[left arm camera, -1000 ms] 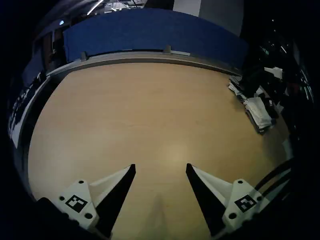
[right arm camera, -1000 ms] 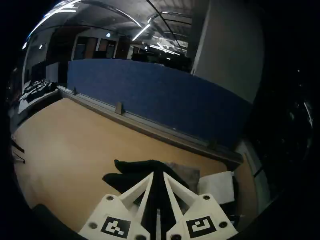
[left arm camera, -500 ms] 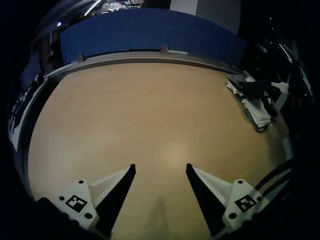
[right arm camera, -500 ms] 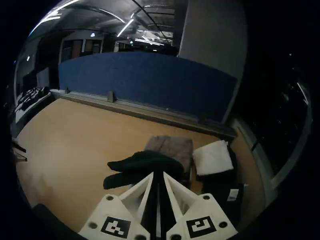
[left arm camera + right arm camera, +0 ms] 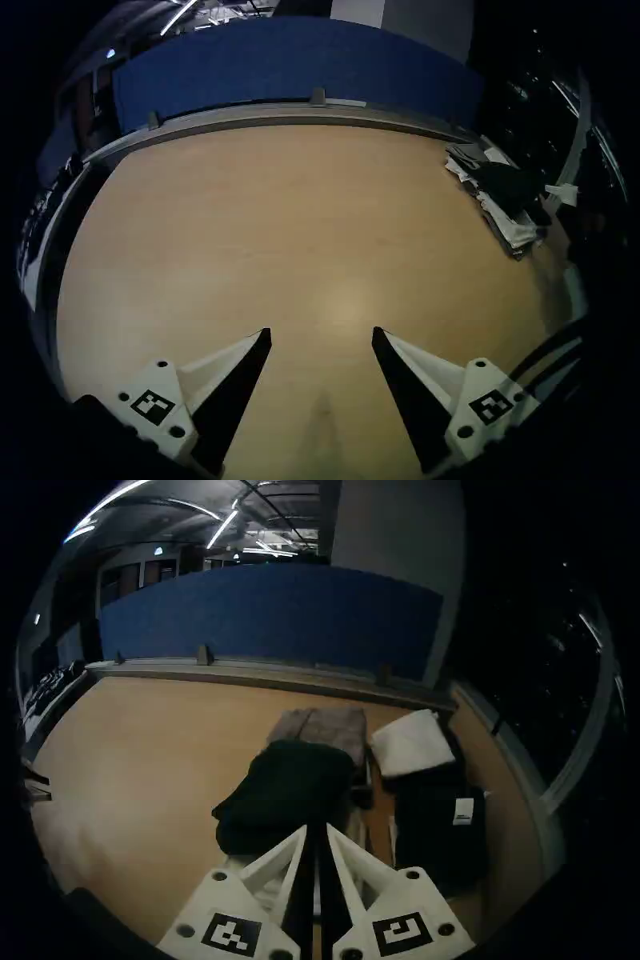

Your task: Fold towel

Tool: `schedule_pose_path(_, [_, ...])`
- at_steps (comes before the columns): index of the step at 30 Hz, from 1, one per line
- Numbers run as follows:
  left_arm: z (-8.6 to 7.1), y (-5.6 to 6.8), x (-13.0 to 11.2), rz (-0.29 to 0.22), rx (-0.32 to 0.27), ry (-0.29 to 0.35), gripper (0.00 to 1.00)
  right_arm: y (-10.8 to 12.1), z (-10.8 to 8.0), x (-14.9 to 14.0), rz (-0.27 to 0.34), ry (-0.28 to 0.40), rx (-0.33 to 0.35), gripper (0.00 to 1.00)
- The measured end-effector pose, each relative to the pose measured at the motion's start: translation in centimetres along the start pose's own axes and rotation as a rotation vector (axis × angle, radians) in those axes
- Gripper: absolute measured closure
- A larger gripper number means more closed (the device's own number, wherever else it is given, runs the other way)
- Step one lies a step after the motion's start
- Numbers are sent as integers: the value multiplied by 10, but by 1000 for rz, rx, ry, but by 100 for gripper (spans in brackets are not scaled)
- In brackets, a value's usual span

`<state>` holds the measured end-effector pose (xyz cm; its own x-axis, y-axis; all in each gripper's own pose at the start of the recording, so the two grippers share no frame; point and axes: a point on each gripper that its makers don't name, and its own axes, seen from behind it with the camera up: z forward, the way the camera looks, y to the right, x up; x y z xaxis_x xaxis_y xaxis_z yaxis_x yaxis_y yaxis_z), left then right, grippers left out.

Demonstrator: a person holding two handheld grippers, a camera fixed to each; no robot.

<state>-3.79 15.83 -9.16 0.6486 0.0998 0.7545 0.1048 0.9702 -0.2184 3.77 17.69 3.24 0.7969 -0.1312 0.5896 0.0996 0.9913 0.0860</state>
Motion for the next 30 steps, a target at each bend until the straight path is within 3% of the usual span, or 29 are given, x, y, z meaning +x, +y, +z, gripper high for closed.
schedule_pose_path(7, [-2, 3, -3, 5, -2, -3, 6, 9, 1, -36, 28, -58, -31, 98])
schedule_pose_path(20, [-6, 2, -6, 12, 6, -9, 6, 27, 10, -102, 139, -169, -115, 98])
schedule_pose_path(30, [-5, 9, -9, 24, 1, -16, 6, 25, 25, -123, 120, -220, -117, 98])
